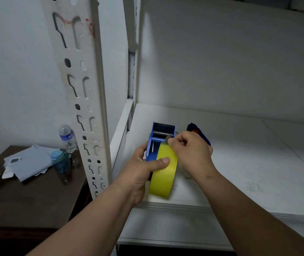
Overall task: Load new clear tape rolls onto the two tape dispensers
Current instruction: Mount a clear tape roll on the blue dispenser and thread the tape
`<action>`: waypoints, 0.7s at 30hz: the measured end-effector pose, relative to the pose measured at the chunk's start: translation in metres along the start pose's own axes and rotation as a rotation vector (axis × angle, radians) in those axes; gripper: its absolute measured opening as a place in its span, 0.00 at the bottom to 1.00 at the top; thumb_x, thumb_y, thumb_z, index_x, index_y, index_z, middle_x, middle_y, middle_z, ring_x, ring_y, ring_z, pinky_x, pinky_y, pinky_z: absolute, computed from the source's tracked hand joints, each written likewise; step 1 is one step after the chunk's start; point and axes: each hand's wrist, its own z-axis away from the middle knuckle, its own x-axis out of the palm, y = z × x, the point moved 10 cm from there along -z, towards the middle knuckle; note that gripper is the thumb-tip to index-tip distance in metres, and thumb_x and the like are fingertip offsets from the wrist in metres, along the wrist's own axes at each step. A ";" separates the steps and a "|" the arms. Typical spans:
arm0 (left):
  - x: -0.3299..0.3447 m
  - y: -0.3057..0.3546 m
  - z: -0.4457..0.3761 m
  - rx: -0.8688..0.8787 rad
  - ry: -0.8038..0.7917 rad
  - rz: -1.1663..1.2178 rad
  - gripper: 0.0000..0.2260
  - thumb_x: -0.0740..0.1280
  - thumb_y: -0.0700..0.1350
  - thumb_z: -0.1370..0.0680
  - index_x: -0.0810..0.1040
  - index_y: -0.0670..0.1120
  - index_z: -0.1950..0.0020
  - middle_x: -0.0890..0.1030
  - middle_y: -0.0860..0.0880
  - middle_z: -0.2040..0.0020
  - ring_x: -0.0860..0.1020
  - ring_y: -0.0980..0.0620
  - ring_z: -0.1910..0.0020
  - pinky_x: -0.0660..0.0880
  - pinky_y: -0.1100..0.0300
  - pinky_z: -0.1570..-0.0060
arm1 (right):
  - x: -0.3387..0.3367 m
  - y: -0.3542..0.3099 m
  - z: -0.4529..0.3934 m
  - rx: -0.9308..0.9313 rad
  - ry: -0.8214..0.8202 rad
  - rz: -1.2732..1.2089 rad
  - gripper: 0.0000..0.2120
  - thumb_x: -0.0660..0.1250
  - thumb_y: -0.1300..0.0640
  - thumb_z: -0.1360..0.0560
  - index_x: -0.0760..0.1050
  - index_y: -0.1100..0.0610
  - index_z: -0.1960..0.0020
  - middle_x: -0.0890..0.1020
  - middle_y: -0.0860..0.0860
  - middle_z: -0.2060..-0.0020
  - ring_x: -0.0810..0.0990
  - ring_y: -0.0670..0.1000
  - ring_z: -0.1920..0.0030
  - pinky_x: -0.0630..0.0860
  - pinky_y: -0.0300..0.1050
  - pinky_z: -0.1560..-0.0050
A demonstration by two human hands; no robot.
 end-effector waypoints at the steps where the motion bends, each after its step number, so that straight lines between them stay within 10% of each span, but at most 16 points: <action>1: 0.001 0.001 0.000 0.015 -0.007 0.019 0.29 0.74 0.33 0.31 0.74 0.52 0.33 0.85 0.44 0.47 0.84 0.47 0.55 0.79 0.56 0.61 | 0.000 0.001 0.000 0.008 0.012 0.014 0.10 0.66 0.49 0.26 0.74 0.52 0.64 0.74 0.44 0.65 0.72 0.42 0.63 0.58 0.34 0.54; 21: -0.006 0.014 0.009 0.158 0.073 -0.052 0.24 0.75 0.37 0.29 0.76 0.52 0.36 0.85 0.51 0.60 0.83 0.58 0.64 0.76 0.68 0.66 | 0.001 -0.009 0.000 -0.034 0.098 0.100 0.13 0.64 0.55 0.27 0.66 0.52 0.69 0.75 0.47 0.64 0.75 0.49 0.61 0.61 0.46 0.48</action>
